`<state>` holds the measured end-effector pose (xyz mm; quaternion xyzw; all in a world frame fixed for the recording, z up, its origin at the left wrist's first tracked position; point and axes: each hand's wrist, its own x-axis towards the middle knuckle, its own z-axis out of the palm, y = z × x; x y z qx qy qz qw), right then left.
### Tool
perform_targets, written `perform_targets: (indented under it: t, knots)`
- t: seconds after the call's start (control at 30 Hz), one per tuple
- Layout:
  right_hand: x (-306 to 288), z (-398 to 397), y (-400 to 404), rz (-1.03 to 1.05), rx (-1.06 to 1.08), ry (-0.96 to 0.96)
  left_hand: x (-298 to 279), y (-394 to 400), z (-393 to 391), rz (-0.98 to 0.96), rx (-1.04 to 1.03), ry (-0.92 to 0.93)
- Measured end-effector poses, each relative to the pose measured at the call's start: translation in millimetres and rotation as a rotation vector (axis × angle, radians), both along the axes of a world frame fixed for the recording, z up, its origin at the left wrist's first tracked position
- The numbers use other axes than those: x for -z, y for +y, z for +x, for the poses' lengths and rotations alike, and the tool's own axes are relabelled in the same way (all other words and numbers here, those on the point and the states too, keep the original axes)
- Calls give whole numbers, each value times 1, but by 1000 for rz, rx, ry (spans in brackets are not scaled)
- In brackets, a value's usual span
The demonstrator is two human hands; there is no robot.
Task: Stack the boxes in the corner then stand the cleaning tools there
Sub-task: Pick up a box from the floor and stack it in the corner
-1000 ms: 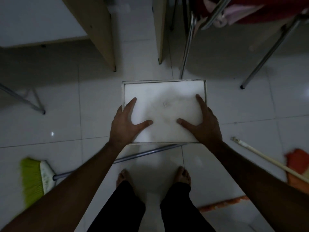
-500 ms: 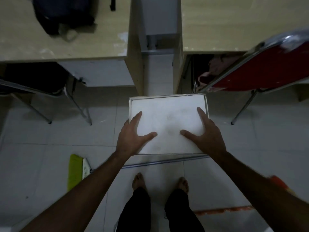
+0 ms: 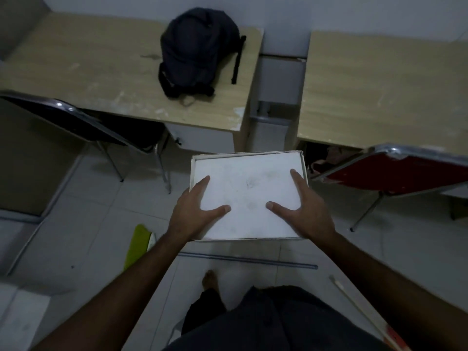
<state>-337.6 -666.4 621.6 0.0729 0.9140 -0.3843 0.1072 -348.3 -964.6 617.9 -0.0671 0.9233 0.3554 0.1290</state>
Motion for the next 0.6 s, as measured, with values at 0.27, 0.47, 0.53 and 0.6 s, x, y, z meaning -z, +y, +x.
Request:
perform_targets:
  t: [0.27,0.47,0.53,0.6]
  knots:
    - [-43,-36,-78,37,-203,14,-49,-76,24,29,-220,38]
    - [-65,-53,-179,43,-361,47,-65,-168,47,21,-365,0]
    - [-70,-55,-218,34,-406,57,-70,-202,56,11,-404,0]
    - [-74,-55,-257,18,-443,60,-74,-237,68,8,-452,-3]
